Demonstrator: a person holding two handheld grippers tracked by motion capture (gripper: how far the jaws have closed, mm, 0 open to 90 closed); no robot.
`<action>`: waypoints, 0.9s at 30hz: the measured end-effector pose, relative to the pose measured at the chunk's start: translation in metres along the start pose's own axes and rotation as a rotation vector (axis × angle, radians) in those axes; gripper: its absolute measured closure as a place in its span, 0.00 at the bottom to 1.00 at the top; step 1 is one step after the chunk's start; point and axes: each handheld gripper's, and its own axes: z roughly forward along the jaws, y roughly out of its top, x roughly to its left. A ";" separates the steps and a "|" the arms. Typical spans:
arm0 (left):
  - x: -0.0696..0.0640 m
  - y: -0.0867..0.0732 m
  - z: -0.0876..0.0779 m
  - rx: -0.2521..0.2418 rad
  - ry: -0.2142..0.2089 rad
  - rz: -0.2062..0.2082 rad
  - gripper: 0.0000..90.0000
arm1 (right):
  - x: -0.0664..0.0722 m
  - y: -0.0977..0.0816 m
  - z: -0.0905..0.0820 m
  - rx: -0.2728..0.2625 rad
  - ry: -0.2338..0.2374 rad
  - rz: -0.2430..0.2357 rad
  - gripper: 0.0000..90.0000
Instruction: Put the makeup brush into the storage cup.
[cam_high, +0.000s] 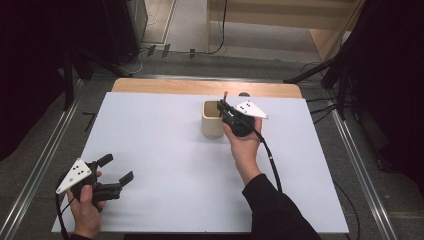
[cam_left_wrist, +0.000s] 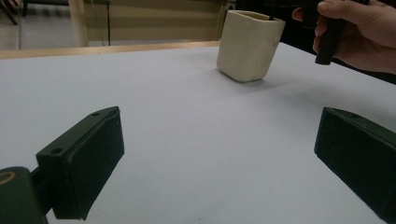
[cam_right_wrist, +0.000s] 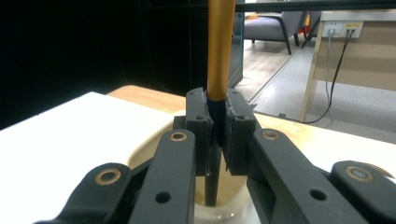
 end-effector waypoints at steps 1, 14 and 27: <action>0.000 0.000 0.000 0.000 0.000 0.000 0.02 | 0.000 -0.001 0.000 0.004 -0.001 -0.003 0.94; 0.000 0.000 0.001 -0.001 -0.005 -0.003 0.02 | -0.003 0.000 -0.002 0.035 -0.002 0.022 0.68; 0.001 0.000 0.000 -0.002 -0.004 -0.004 0.02 | -0.007 0.000 -0.021 0.033 -0.007 0.065 0.35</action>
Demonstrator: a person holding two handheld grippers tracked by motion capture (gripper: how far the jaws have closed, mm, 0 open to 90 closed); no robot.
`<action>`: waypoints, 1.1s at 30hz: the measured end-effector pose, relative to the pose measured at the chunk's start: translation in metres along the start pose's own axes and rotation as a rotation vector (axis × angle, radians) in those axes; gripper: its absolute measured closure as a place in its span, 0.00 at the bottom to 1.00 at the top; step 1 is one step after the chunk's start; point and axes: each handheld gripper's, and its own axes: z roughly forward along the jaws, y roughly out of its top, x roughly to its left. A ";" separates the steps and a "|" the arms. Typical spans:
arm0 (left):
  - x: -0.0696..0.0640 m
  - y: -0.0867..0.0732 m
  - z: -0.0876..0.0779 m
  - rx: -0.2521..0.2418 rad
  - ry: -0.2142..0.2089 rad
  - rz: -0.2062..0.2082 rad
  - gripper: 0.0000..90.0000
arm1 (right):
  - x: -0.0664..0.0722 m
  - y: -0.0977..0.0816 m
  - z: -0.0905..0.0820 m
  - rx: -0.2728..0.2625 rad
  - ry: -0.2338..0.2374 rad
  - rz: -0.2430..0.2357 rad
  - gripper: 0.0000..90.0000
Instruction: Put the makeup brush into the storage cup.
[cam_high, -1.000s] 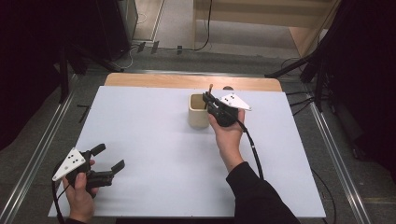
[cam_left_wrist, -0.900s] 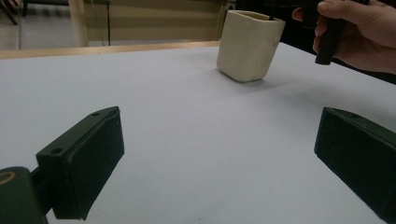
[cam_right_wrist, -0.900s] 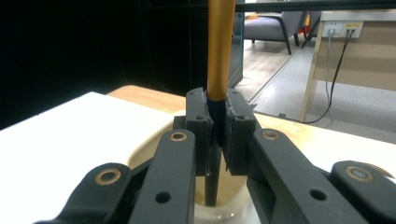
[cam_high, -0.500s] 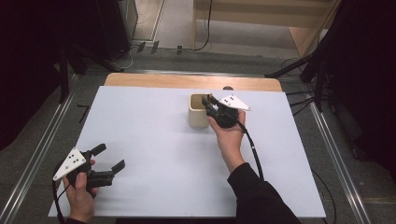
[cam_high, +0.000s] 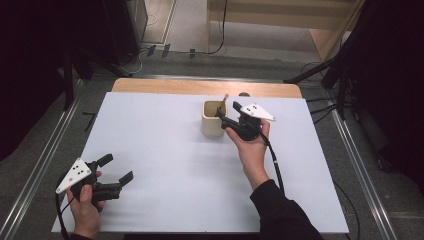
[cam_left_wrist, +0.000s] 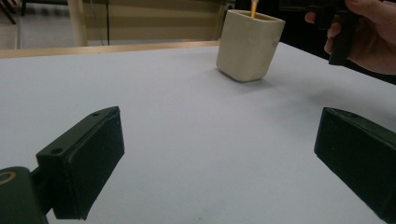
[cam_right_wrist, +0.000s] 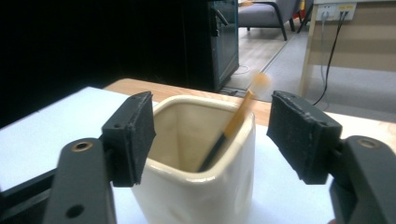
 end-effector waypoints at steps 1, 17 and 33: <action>0.000 0.000 0.000 0.000 0.000 -0.002 0.02 | -0.001 0.000 -0.001 0.000 0.001 0.001 0.34; -0.001 0.000 0.000 0.000 0.000 0.006 0.02 | -0.008 -0.008 -0.031 -0.028 0.036 -0.054 0.16; -0.001 0.000 0.001 0.002 -0.003 0.009 0.02 | -0.020 -0.024 -0.059 -0.063 -0.006 -0.053 0.14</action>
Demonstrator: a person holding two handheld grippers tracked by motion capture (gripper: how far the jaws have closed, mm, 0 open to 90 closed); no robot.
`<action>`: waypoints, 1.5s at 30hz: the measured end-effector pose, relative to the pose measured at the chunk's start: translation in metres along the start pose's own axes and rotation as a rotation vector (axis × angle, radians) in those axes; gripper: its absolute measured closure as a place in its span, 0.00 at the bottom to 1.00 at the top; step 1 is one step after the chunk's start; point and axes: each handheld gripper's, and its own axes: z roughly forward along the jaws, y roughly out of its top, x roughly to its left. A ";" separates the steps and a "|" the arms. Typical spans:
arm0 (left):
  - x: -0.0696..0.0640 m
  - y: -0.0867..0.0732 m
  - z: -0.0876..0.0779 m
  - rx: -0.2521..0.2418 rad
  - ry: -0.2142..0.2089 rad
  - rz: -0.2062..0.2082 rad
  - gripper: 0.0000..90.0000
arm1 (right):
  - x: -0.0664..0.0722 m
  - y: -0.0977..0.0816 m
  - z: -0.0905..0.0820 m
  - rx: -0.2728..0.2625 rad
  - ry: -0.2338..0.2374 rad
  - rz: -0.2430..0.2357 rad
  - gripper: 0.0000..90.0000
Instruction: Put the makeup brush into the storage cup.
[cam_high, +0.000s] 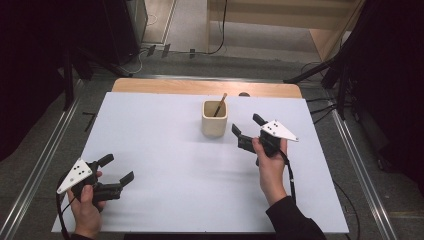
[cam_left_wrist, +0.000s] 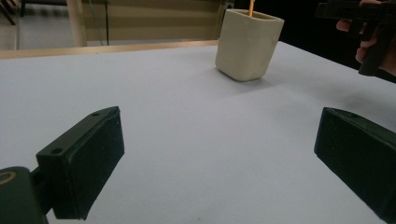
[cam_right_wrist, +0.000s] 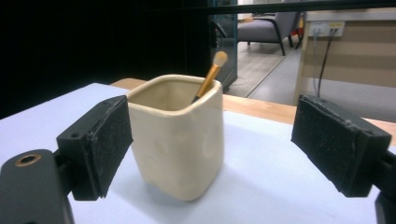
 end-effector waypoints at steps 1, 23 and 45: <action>0.000 0.000 0.000 0.000 0.000 0.000 0.02 | -0.001 -0.001 -0.002 0.003 -0.005 -0.003 0.14; -0.002 -0.001 0.001 0.006 -0.002 0.001 0.02 | -0.026 -0.039 -0.055 0.022 -0.031 0.014 0.14; -0.001 0.000 0.002 0.003 -0.005 0.002 0.02 | -0.040 -0.058 -0.111 0.040 -0.055 0.009 0.03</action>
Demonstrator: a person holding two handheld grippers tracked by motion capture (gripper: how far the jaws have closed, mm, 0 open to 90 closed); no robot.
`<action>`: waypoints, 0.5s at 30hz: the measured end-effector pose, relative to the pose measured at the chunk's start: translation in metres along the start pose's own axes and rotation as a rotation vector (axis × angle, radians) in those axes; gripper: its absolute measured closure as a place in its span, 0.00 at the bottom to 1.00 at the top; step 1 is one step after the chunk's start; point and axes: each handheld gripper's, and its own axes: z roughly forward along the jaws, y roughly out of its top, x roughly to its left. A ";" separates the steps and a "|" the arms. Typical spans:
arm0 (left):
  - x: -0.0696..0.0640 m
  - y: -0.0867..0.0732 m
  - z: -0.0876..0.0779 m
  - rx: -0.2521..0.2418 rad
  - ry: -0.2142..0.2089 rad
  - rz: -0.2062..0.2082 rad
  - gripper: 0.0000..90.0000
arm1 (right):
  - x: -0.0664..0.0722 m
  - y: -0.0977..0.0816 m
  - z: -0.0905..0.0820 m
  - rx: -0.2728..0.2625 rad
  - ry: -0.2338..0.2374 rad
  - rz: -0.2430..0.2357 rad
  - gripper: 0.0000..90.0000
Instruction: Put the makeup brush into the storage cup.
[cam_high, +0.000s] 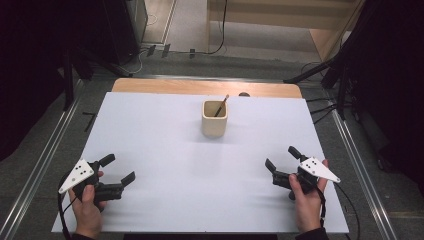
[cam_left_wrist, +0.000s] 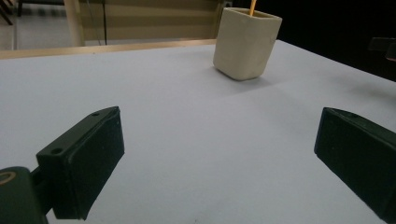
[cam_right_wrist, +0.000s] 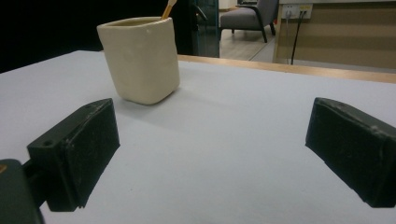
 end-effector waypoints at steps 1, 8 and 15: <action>0.000 0.000 0.000 -0.001 -0.002 -0.002 0.02 | -0.001 -0.001 -0.001 0.003 0.003 0.000 0.02; 0.000 0.000 0.000 -0.001 0.001 0.004 0.02 | -0.002 -0.007 -0.006 0.035 0.004 0.007 0.00; 0.000 -0.001 0.000 -0.002 0.004 0.000 0.02 | -0.004 -0.006 -0.009 0.030 -0.013 -0.003 0.00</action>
